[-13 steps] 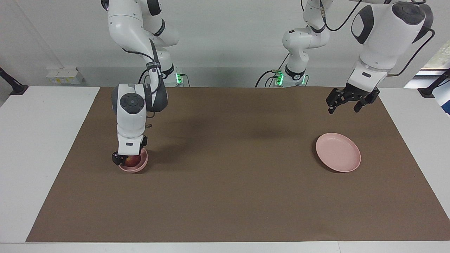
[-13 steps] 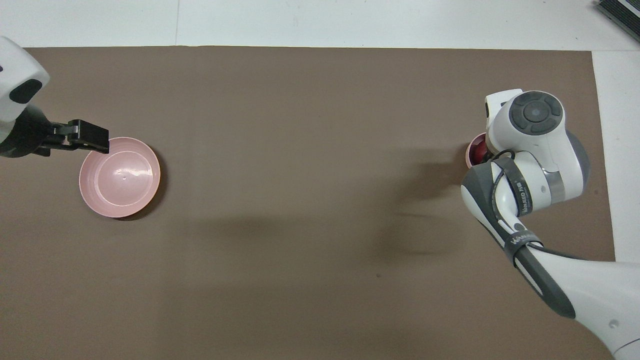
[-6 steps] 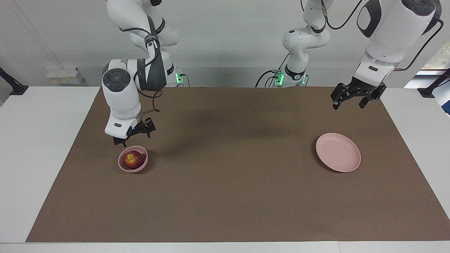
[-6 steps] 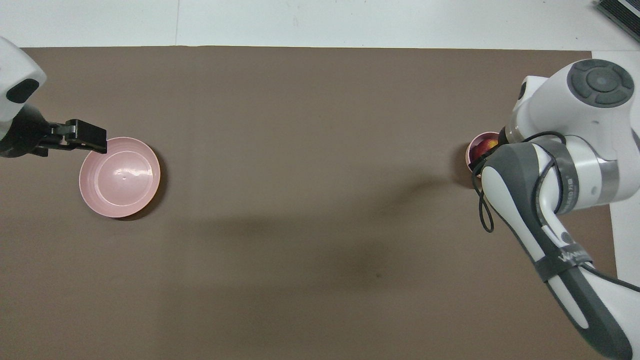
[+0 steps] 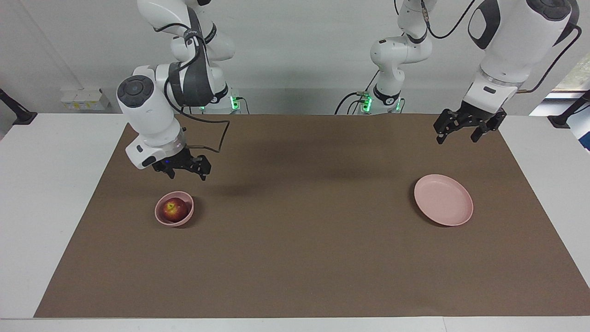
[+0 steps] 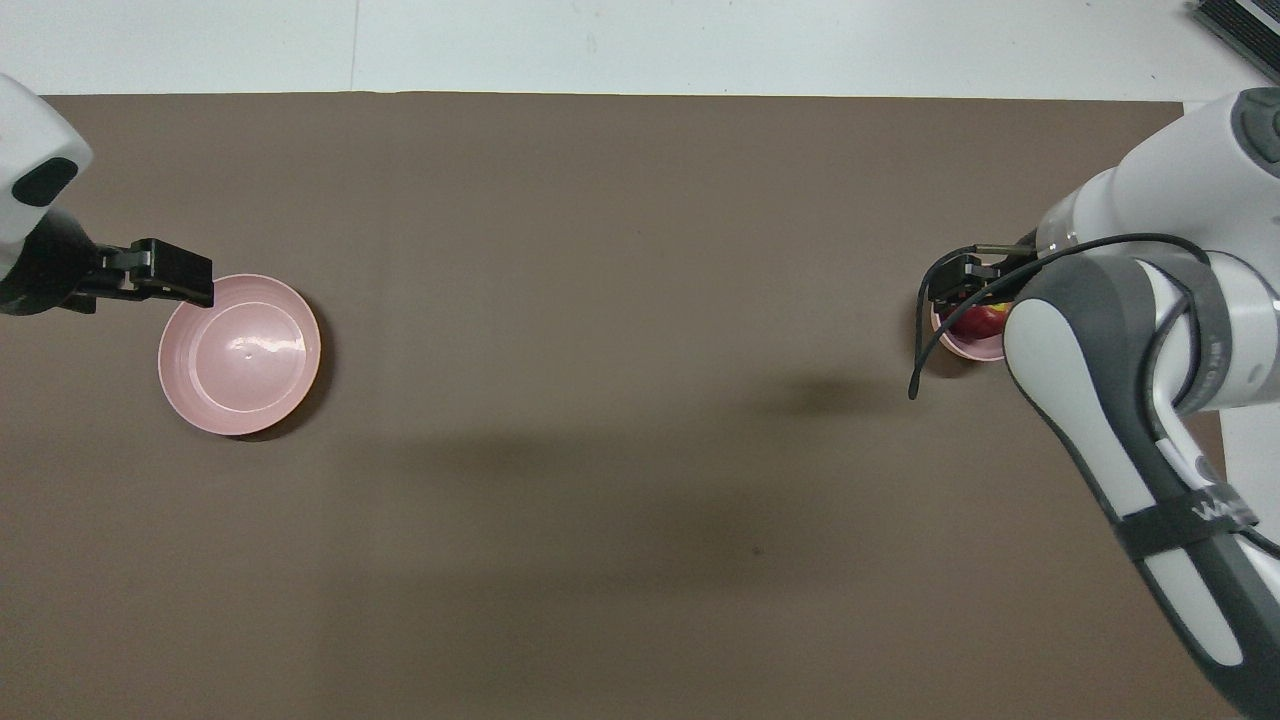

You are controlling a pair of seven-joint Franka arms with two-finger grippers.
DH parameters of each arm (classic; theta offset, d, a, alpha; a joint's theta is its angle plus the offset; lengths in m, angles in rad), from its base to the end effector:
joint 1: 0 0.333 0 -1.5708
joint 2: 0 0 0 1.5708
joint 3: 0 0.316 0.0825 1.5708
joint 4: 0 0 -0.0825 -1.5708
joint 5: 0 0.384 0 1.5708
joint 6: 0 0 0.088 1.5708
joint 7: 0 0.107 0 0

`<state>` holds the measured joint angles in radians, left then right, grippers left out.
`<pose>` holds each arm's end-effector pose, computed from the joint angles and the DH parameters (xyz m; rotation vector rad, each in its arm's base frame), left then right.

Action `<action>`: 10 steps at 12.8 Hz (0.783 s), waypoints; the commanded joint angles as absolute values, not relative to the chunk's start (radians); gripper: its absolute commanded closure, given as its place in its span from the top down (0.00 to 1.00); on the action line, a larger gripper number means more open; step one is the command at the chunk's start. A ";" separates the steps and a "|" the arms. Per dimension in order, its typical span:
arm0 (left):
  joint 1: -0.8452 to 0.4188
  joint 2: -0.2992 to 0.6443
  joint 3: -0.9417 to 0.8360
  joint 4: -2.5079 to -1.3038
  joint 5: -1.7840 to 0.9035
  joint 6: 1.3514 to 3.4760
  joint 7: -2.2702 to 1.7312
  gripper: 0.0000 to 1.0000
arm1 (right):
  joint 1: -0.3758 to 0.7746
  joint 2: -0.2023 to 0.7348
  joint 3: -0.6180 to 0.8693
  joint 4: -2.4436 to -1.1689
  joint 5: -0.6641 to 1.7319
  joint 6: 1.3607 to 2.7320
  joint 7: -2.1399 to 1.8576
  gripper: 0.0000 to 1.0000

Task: Move apple from plate to bowl
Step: 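Lower the apple into the pink bowl and open the right gripper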

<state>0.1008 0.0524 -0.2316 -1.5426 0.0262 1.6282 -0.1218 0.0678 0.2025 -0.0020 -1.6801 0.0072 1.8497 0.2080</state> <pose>0.5718 -0.0689 0.6142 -3.1313 0.0149 -0.0565 0.6182 0.0414 0.4768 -3.1310 0.2262 0.0526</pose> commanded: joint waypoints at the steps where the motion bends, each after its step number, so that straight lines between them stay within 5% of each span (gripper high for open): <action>1: 0.112 0.054 -0.236 -1.532 0.032 1.608 -0.112 1.00 | 0.057 0.146 -0.002 -1.634 0.035 1.777 0.232 1.00; 6: 0.112 0.054 -0.236 -1.531 0.032 1.608 -0.112 1.00 | 0.055 0.022 -0.002 -1.617 0.008 1.655 0.204 1.00; 10: 0.112 0.054 -0.236 -1.531 0.032 1.608 -0.112 1.00 | 0.034 0.014 -0.011 -1.621 0.028 1.631 0.199 1.00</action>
